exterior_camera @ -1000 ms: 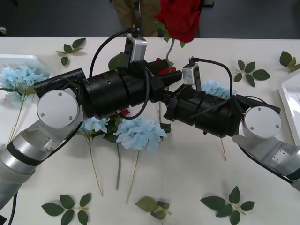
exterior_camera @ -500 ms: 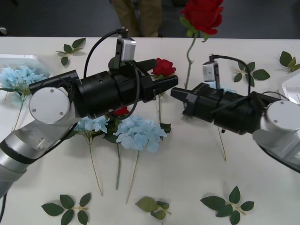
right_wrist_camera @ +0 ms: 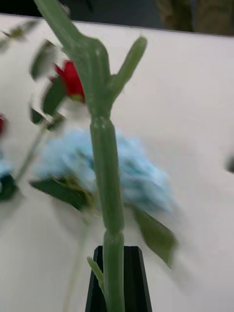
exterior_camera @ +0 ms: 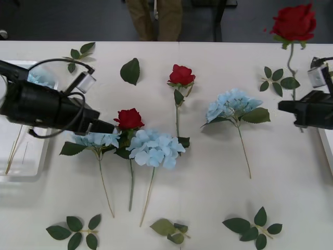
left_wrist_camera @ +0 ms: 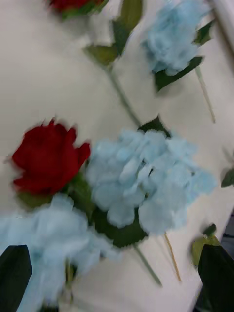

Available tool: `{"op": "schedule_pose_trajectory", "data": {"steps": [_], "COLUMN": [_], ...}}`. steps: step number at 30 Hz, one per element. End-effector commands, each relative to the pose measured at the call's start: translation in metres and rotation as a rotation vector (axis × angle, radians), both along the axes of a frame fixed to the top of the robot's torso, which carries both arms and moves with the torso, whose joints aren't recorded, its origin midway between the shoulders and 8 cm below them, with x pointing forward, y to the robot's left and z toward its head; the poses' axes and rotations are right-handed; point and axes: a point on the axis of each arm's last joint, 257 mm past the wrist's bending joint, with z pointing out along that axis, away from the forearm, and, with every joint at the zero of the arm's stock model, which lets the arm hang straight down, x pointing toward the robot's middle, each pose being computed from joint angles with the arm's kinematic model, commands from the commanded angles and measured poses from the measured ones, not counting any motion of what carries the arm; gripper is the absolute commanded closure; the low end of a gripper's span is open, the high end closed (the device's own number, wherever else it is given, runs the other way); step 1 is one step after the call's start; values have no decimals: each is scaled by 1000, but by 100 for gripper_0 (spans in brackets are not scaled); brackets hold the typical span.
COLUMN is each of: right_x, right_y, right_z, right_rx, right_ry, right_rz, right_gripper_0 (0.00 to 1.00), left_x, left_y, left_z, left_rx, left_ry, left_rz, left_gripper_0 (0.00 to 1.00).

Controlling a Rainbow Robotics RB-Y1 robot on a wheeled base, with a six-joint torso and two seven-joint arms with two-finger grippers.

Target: Place the red flowers into the right box and the blue flowers into the left box. If a person shows an open palm, hand one flower to the person first, then continue sorting.

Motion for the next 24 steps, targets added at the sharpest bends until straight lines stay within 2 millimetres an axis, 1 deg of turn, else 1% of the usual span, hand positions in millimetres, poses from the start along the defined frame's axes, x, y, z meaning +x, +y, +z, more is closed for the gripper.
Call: {"op": "schedule_pose_trajectory", "data": {"steps": [1, 2, 3, 5, 7, 8, 9, 10, 12, 13, 14, 15, 16, 17, 18, 19, 20, 21, 24], "right_x": [-11, -16, -18, -23, -28, -30, -30, -31, -39, -47, -53, -56, -61, -64, -65, -70, -73, -77, -83], "right_y": [-115, -132, -142, -189, -224, -248, -259, -286, -314, -329, -337, -341, -348, -352, -351, -350, -350, -348, -347], "right_z": [-1, -5, -5, -4, 0, 3, 4, 7, 5, 1, -3, -7, -15, -25, -34, -48, -54, -66, -83], "right_rx": [-240, -269, -290, -388, -448, -497, -518, -567, -586, -584, -581, -577, -584, -586, -579, -562, -553, -536, -513], "right_ry": [62, 84, 89, 89, 93, 90, 89, 81, 100, 120, 138, 150, 164, 174, 182, 202, 212, 228, 253], "right_rz": [-69, -83, -84, -111, -142, -173, -192, -248, -307, -342, -360, -370, -389, -401, -407, -413, -419, -428, -441], "right_gripper_0": [100, 100, 100, 100, 100, 100, 100, 100, 100, 100, 100, 100, 100, 100, 100, 100, 100, 100, 100], "left_x": [3, -1, -3, -9, -12, -15, -17, -21, -27, -32, -34, -35, -38, -42, -43, -44, -45, -43, -42], "left_y": [48, 57, 62, 79, 90, 96, 97, 101, 105, 106, 106, 104, 104, 101, 100, 98, 97, 95, 88], "left_z": [45, 44, 43, 37, 31, 27, 25, 19, 12, 7, 3, 1, -4, -10, -13, -18, -20, -24, -33], "left_rx": [147, 179, 199, 255, 287, 307, 315, 338, 359, 371, 376, 377, 380, 388, 392, 394, 396, 405, 440], "left_ry": [71, 97, 114, 171, 211, 238, 251, 289, 347, 383, 405, 421, 456, 486, 505, 527, 533, 530, 509], "left_rz": [102, 121, 134, 188, 239, 268, 281, 314, 372, 401, 425, 438, 480, 514, 539, 571, 584, 607, 653], "left_gripper_0": [0, 0, 0, 0, 0, 0, 0, 0, 0, 0, 0, 0, 0, 0, 0, 0, 0, 0, 0]}}
